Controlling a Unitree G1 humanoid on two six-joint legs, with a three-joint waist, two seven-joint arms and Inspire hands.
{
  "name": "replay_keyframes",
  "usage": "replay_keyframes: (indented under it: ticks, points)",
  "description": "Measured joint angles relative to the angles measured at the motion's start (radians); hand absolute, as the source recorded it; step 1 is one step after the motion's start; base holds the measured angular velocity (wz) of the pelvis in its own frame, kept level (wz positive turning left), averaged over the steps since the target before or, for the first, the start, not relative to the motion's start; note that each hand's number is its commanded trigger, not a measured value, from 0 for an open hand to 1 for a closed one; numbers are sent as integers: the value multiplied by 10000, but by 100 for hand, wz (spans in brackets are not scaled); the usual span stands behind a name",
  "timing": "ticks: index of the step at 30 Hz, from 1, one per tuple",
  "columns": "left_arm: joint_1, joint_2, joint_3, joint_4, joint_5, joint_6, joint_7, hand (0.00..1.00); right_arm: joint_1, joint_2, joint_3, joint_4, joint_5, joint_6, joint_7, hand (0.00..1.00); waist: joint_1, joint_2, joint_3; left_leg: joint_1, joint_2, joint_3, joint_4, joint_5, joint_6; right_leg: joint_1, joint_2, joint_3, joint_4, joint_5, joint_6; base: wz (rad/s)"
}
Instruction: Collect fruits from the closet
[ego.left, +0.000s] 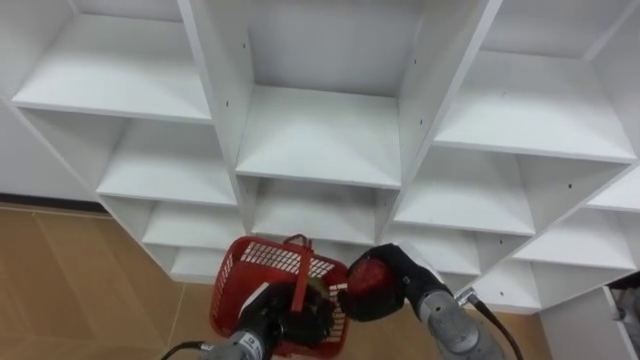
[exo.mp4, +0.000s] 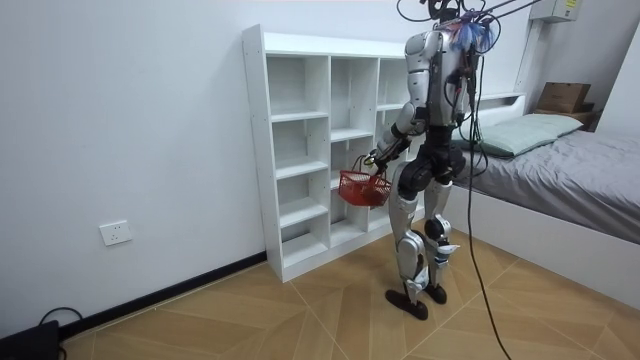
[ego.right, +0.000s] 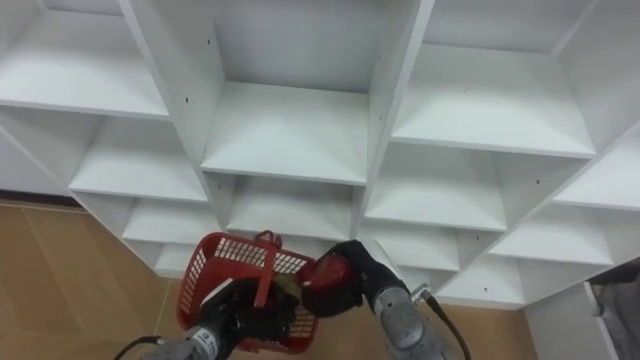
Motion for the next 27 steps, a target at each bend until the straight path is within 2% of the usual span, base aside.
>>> replay_keyframes:
  ticks: [20, 27]
  points:
    - [55, -79, -235, -8, -6, 0, -71, 100, 1, 45, 15, 407, -223, 2, -345, 100, 28, 7, -25, 45, -94, -362, 235, 7, 13, 281, -39, -12, -16, -37, 38, 4]
    - [75, -45, -575, -6, -5, 1, -47, 100, -3, 130, 21, 500, -216, 2, -354, 100, 30, 0, -36, 78, -127, -417, 240, 7, 16, 333, -52, -14, -29, -98, 56, 3]
